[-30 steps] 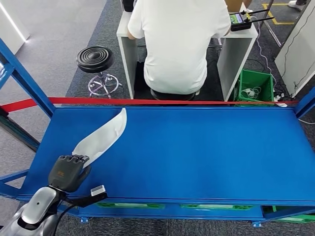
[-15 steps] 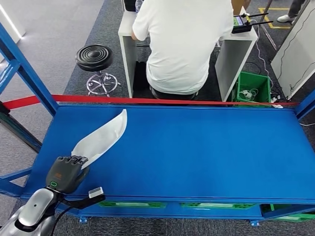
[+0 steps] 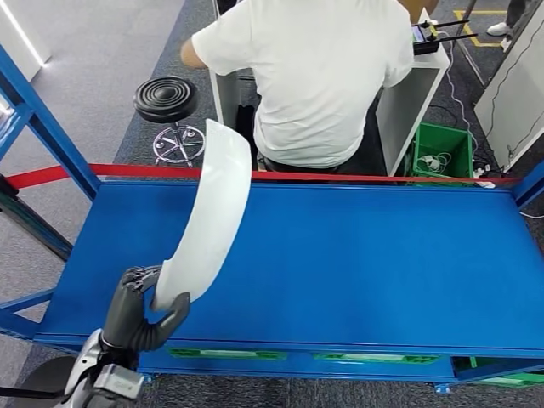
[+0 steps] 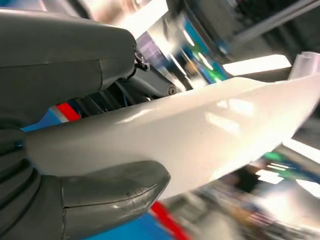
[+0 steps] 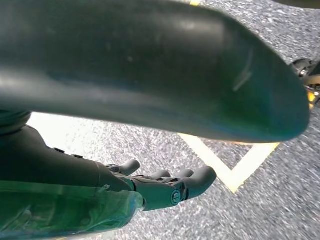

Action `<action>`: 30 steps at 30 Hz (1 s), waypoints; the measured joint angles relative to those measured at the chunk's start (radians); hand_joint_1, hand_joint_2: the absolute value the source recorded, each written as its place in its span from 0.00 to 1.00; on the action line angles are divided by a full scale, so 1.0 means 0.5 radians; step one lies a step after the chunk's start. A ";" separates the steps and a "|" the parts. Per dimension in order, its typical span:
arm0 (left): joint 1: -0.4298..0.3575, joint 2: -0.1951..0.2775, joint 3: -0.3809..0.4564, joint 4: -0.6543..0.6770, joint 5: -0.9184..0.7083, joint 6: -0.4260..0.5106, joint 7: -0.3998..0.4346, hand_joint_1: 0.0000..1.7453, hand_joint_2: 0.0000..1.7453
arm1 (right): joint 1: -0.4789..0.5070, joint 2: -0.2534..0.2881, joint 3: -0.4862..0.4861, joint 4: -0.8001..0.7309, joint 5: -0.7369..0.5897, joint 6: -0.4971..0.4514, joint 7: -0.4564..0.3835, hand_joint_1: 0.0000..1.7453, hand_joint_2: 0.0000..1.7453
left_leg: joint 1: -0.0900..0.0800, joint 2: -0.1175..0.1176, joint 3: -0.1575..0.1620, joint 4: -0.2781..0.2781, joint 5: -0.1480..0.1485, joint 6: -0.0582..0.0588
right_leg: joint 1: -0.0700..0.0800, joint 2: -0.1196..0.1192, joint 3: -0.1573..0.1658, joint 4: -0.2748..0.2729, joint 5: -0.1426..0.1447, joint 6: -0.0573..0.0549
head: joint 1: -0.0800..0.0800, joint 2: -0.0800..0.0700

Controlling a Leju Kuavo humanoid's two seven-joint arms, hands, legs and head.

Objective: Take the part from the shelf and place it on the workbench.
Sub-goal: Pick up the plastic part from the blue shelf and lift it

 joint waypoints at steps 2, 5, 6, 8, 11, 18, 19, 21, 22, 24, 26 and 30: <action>-0.002 -0.037 -0.031 -0.085 0.233 -0.139 -0.110 1.00 1.00 | 0.000 0.000 0.000 0.000 0.005 0.000 0.002 0.00 0.00 | 0.001 0.002 -0.042 0.090 -0.070 -0.020 | -0.008 -0.002 0.003 -0.012 0.008 -0.024 | -0.006 0.000; -0.010 -0.075 -0.080 -0.190 0.422 -0.275 -0.165 1.00 1.00 | -0.002 0.000 0.000 0.000 0.010 0.001 0.008 0.00 0.00 | 0.001 0.003 -0.222 0.469 -0.257 -0.035 | -0.011 -0.009 0.002 -0.015 0.008 -0.039 | -0.015 0.000; -0.012 -0.083 -0.094 -0.214 0.446 -0.297 -0.167 1.00 1.00 | -0.002 0.000 0.000 0.000 0.011 0.002 0.011 0.00 0.00 | 0.001 0.003 -0.265 0.557 -0.277 -0.036 | -0.011 -0.009 0.002 -0.015 0.008 -0.040 | -0.016 0.000; -0.025 -0.095 -0.119 -0.258 0.493 -0.344 -0.169 1.00 1.00 | -0.003 0.000 0.000 0.000 0.013 0.002 0.014 0.00 0.00 | 0.002 0.003 -0.248 0.512 -0.197 -0.033 | -0.012 -0.008 0.006 -0.014 0.007 -0.039 | -0.017 0.000; -0.071 -0.113 -0.151 -0.321 0.617 -0.477 -0.169 1.00 1.00 | -0.005 0.001 0.000 0.000 0.020 0.003 0.016 0.00 0.00 | 0.002 0.006 -0.063 0.129 -0.008 -0.018 | -0.007 -0.003 0.009 -0.003 -0.001 -0.021 | -0.025 0.000; -0.140 -0.192 -0.191 -0.413 0.830 -0.799 -0.170 1.00 1.00 | -0.006 0.005 -0.001 0.000 0.037 0.007 0.029 0.00 0.00 | 0.006 0.008 -0.020 0.008 0.025 0.057 | -0.007 -0.007 -0.072 0.162 -0.113 0.053 | -0.007 0.000; -0.145 -0.205 -0.194 -0.418 0.861 -0.849 -0.170 1.00 1.00 | -0.006 0.005 -0.002 0.000 0.037 0.006 0.038 0.00 0.00 | 0.005 0.010 -0.023 0.008 0.029 0.063 | -0.008 -0.009 -0.129 0.297 -0.188 0.061 | 0.000 0.000; -0.152 -0.233 -0.197 -0.422 0.920 -0.967 -0.170 1.00 1.00 | -0.007 0.005 -0.007 0.000 0.035 0.008 0.084 0.00 0.00 | 0.003 0.012 -0.028 0.009 0.032 0.068 | -0.009 -0.009 -0.235 0.550 -0.294 0.069 | 0.003 0.000; -0.157 -0.247 -0.201 -0.423 0.939 -1.015 -0.170 1.00 1.00 | -0.006 0.005 -0.013 0.000 0.031 0.009 0.126 0.00 0.00 | 0.002 0.012 -0.030 0.009 0.033 0.069 | -0.009 -0.009 -0.246 0.586 -0.293 0.070 | 0.003 0.000; -0.172 -0.271 -0.217 -0.422 0.966 -1.080 -0.170 1.00 1.00 | -0.008 0.003 -0.035 0.000 0.014 0.015 0.248 0.00 0.00 | 0.003 0.010 -0.029 0.010 0.036 0.068 | -0.012 -0.009 -0.144 0.403 -0.181 0.067 | 0.004 0.000; -0.190 -0.289 -0.238 -0.422 0.985 -1.109 -0.170 1.00 1.00 | -0.014 -0.004 -0.060 0.000 -0.001 0.025 0.358 0.00 0.00 | -0.001 0.008 -0.030 0.012 0.041 0.057 | -0.014 -0.006 0.003 0.112 -0.070 0.060 | 0.004 0.000; -0.235 -0.305 -0.279 -0.416 0.996 -1.153 -0.169 1.00 1.00 | -0.016 -0.023 -0.104 -0.001 -0.005 0.034 0.596 0.00 0.00 | -0.007 0.006 -0.050 0.012 0.068 0.010 | -0.009 0.003 0.036 0.002 -0.017 0.020 | 0.003 0.000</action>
